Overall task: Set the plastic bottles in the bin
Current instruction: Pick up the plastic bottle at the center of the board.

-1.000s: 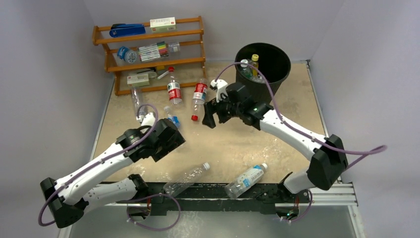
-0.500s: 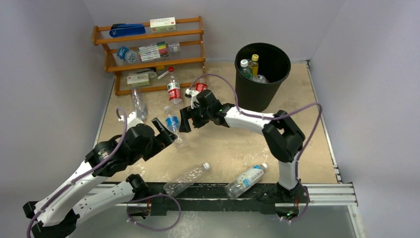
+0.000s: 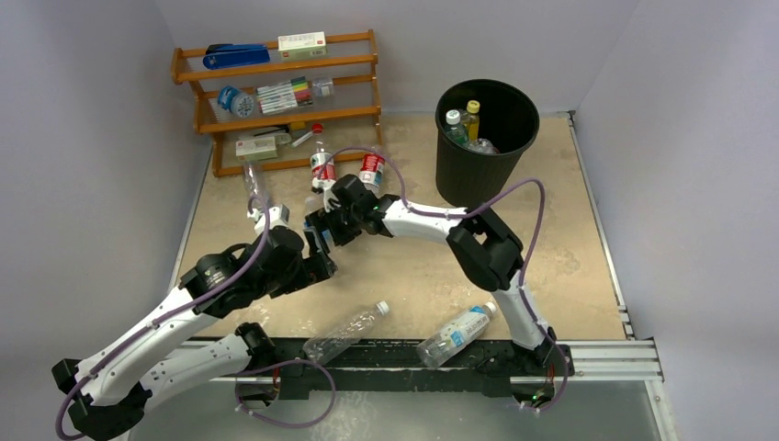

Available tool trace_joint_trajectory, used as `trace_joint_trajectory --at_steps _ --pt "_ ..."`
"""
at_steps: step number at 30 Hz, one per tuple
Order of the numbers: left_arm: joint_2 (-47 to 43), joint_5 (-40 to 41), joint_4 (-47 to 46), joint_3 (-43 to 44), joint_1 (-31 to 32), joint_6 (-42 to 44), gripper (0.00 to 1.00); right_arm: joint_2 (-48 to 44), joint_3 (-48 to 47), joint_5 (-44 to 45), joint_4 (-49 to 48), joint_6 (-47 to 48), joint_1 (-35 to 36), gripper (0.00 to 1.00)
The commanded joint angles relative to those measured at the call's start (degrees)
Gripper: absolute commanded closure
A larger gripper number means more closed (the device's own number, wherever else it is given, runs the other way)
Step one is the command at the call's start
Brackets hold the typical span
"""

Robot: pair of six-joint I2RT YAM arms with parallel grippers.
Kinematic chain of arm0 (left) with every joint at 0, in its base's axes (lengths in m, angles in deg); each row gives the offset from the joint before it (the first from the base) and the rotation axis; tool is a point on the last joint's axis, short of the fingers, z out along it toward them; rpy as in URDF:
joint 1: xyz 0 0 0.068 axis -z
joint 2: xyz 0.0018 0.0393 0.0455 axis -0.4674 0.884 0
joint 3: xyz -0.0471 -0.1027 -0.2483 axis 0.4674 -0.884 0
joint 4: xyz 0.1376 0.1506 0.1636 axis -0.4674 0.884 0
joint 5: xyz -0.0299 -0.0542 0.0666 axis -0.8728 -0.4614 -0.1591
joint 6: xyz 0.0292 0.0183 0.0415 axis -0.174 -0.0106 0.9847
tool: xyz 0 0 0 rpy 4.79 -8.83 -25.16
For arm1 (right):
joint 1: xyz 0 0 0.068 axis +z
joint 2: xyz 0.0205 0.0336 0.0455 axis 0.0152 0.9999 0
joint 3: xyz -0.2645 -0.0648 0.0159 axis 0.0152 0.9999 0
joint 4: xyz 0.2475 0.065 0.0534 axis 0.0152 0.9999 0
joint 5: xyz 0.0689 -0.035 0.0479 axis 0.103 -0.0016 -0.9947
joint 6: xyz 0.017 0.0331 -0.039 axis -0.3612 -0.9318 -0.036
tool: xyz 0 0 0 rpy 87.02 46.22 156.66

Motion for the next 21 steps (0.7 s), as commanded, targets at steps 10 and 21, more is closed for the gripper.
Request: trace_joint_trajectory --at_steps 10,21 --pt "0.67 -4.08 -0.95 -0.89 0.14 6.81 0.05 0.52 -2.69 3.43 6.86 4.67 1.32 0.41" --pt "0.63 -9.16 -5.13 -1.48 0.13 9.41 0.05 -24.15 1.17 6.92 7.04 7.08 -4.06 0.49"
